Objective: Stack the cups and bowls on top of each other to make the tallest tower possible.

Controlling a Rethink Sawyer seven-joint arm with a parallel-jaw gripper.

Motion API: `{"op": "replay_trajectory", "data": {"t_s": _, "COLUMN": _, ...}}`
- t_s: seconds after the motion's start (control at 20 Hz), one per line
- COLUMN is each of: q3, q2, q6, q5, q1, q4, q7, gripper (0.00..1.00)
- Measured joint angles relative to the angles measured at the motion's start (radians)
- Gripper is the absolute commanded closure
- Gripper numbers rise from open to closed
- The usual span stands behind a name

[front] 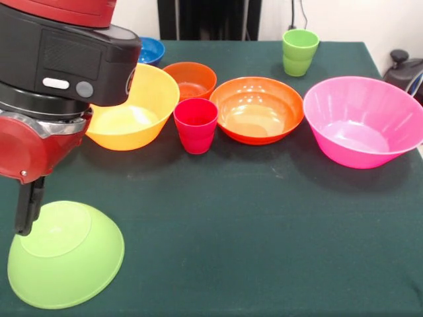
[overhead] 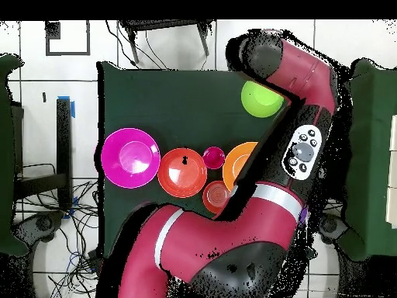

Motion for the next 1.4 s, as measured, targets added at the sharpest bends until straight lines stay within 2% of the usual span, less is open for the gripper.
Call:
{"op": "replay_trajectory", "data": {"t_s": 0.25, "q3": 0.000, "q2": -0.005, "q6": 0.000, "q5": -0.018, "q1": 0.005, "q4": 0.003, "q7": 0.000, "gripper": 1.00}}
{"op": "replay_trajectory", "data": {"t_s": 0.65, "q3": 0.018, "q2": -0.020, "q6": 0.016, "q5": -0.130, "q1": 0.004, "q4": 0.004, "q7": -0.058, "gripper": 1.00}}
{"op": "replay_trajectory", "data": {"t_s": 0.75, "q3": 0.027, "q2": -0.031, "q6": 0.016, "q5": -0.169, "q1": 0.004, "q4": 0.006, "q7": -0.105, "gripper": 1.00}}
{"op": "replay_trajectory", "data": {"t_s": 0.8, "q3": 0.047, "q2": -0.052, "q6": 0.016, "q5": -0.215, "q1": 0.001, "q4": 0.013, "q7": -0.183, "gripper": 1.00}}
{"op": "replay_trajectory", "data": {"t_s": 0.9, "q3": 0.061, "q2": -0.066, "q6": 0.015, "q5": -0.236, "q1": -0.001, "q4": 0.020, "q7": -0.232, "gripper": 1.00}}
{"op": "replay_trajectory", "data": {"t_s": 1.0, "q3": 0.098, "q2": -0.106, "q6": 0.016, "q5": -0.275, "q1": -0.010, "q4": 0.049, "q7": -0.356, "gripper": 1.00}}
{"op": "replay_trajectory", "data": {"t_s": 1.1, "q3": 0.114, "q2": -0.126, "q6": 0.015, "q5": -0.289, "q1": -0.013, "q4": 0.066, "q7": -0.408, "gripper": 1.00}}
{"op": "replay_trajectory", "data": {"t_s": 1.15, "q3": 0.140, "q2": -0.163, "q6": 0.014, "q5": -0.307, "q1": -0.018, "q4": 0.105, "q7": -0.494, "gripper": 1.00}}
{"op": "replay_trajectory", "data": {"t_s": 1.4, "q3": 0.175, "q2": -0.223, "q6": -0.002, "q5": -0.336, "q1": -0.021, "q4": 0.177, "q7": -0.603, "gripper": 1.00}}
